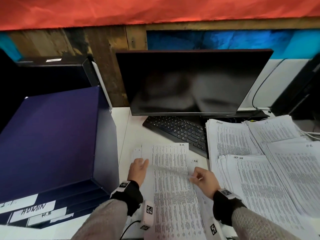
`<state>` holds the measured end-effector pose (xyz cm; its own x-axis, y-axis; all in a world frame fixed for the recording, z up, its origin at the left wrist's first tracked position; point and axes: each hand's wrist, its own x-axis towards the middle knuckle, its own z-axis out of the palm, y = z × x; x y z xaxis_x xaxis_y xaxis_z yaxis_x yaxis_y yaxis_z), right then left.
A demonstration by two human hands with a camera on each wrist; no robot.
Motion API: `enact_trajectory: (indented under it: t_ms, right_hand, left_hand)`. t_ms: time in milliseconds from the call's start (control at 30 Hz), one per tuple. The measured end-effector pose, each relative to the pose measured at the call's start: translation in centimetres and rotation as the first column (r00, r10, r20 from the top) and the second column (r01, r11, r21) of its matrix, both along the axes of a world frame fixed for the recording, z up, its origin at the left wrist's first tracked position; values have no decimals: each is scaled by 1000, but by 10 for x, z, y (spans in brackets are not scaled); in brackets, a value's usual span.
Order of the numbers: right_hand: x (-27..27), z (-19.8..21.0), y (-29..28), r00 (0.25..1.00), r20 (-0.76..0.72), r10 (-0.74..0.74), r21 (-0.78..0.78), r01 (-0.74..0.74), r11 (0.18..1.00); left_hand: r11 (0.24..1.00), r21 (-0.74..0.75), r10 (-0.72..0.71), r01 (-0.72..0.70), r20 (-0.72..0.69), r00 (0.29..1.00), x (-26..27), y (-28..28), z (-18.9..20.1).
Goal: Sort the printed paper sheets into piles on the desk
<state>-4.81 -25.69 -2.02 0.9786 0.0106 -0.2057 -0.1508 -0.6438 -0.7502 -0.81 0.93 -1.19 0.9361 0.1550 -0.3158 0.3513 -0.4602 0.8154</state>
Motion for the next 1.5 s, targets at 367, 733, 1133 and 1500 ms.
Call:
enact_trajectory:
  t_ms: [367,733,1133,1500]
  right_hand:
    - [-18,-3,2,999,-45,-25,40,27,999]
    - [20,-1,3,875,-340,-345,375,463,803]
    - [-3,-3,16,955,-264,-135,525,260,811]
    - [-10,-1,12,922,-373,-101,589,319,742]
  left_hand:
    - [993,-29,104,-111,-181,978,21,2,-21]
    - [963,-187,137,-194,-281,950,14,-3,-18]
    - [923,-360,67,-137,-201,977,7,5,-20]
    - [932,-363,-54,9,-113,992,-15,7,-26]
